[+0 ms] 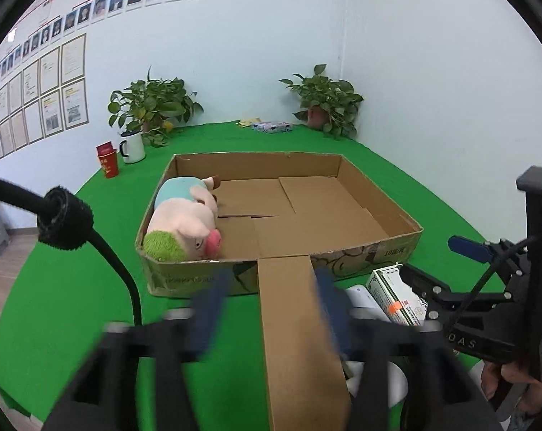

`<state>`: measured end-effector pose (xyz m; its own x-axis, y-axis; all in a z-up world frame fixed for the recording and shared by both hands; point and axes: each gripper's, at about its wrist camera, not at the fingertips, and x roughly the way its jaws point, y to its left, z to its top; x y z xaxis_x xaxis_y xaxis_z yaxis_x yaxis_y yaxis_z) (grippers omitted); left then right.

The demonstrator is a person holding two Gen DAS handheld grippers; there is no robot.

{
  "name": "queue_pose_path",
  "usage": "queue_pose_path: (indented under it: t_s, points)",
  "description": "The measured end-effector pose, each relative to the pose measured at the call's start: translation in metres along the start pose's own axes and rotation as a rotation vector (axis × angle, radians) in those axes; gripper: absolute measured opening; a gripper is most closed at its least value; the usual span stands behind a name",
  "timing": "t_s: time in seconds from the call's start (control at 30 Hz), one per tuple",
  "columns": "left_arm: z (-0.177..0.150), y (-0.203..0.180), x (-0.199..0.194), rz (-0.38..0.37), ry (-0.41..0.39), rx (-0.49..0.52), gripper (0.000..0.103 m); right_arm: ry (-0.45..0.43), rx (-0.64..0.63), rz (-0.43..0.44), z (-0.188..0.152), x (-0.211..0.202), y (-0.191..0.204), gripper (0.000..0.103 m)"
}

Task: Organize objects
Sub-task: 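Move the left gripper to the long cardboard tray and grasp its wall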

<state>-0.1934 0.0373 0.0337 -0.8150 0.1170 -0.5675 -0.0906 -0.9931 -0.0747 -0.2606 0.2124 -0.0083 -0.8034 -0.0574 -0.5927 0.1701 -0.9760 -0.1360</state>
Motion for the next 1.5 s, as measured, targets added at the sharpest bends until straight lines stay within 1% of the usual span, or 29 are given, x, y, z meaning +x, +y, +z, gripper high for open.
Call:
queue_pose_path:
  t_s: [0.03,0.1,0.17,0.23,0.33,0.4,0.47,0.53,0.57,0.6,0.63,0.67,0.77,0.9,1.0,1.07,1.13,1.2,1.27,1.4,1.47,1.5]
  points:
    - [-0.003,0.000,-0.006,-0.015,-0.018,-0.018,0.086,0.001,0.001,0.009,-0.004,-0.001,0.000,0.082]
    - [-0.006,-0.002,-0.016,-0.054,-0.014,-0.023,0.087,-0.012,0.013,0.073,-0.012,-0.005,-0.002,0.082]
    - [-0.013,-0.009,-0.023,-0.065,0.013,0.011,0.087,-0.040,0.007,0.148,-0.024,-0.014,-0.004,0.082]
    - [-0.025,-0.020,-0.023,-0.072,0.053,0.068,0.087,-0.052,-0.025,0.188,-0.037,-0.019,-0.002,0.082]
    - [-0.043,-0.037,-0.017,-0.045,0.100,0.136,0.087,-0.026,-0.043,0.258,-0.057,-0.023,0.000,0.082]
    - [-0.052,-0.044,-0.011,-0.058,0.127,0.160,0.086,0.003,-0.037,0.293,-0.067,-0.022,0.001,0.082]
    - [-0.059,-0.049,-0.006,-0.077,0.156,0.167,0.084,0.026,-0.030,0.298,-0.074,-0.019,0.003,0.082]
    - [-0.063,-0.051,0.002,-0.053,0.180,0.190,0.075,0.040,-0.020,0.300,-0.079,-0.017,0.004,0.082]
    - [-0.064,-0.050,0.006,-0.028,0.194,0.205,0.064,0.046,-0.008,0.302,-0.080,-0.016,0.003,0.082]
    - [-0.066,-0.050,0.012,0.000,0.210,0.222,0.058,0.047,0.007,0.315,-0.080,-0.016,0.003,0.082]
    - [-0.066,-0.048,0.017,0.000,0.224,0.226,0.058,0.049,0.020,0.327,-0.079,-0.015,0.002,0.082]
    - [-0.067,-0.045,0.018,-0.018,0.225,0.208,0.057,0.049,0.023,0.332,-0.079,-0.014,0.003,0.082]
    - [-0.064,-0.037,0.021,-0.040,0.233,0.163,0.053,0.054,0.004,0.345,-0.079,-0.012,0.008,0.082]
    - [-0.061,-0.028,0.012,-0.048,0.233,0.109,0.038,0.069,0.015,0.376,-0.079,-0.010,0.014,0.082]
    - [-0.058,-0.019,0.006,-0.051,0.236,0.073,0.033,0.070,0.048,0.416,-0.075,-0.010,0.020,0.082]
    - [-0.056,-0.012,0.000,-0.059,0.239,0.044,0.029,0.060,0.045,0.441,-0.073,-0.013,0.026,0.082]
    - [-0.055,-0.003,-0.006,-0.051,0.234,0.020,0.026,0.056,0.039,0.470,-0.070,-0.014,0.032,0.082]
    - [-0.055,0.005,-0.011,-0.036,0.227,-0.003,0.017,0.065,0.036,0.501,-0.069,-0.015,0.040,0.082]
    - [-0.057,0.015,-0.014,-0.016,0.229,-0.028,0.013,0.076,0.031,0.524,-0.068,-0.014,0.047,0.082]
    - [-0.066,0.040,-0.014,0.004,0.250,-0.095,0.010,0.090,0.022,0.578,-0.065,-0.016,0.065,0.082]
    - [-0.071,0.049,-0.012,0.004,0.267,-0.130,0.008,0.097,0.003,0.587,-0.062,-0.018,0.075,0.082]
    - [-0.074,0.054,-0.011,-0.002,0.282,-0.151,0.007,0.107,-0.011,0.579,-0.061,-0.017,0.081,0.082]
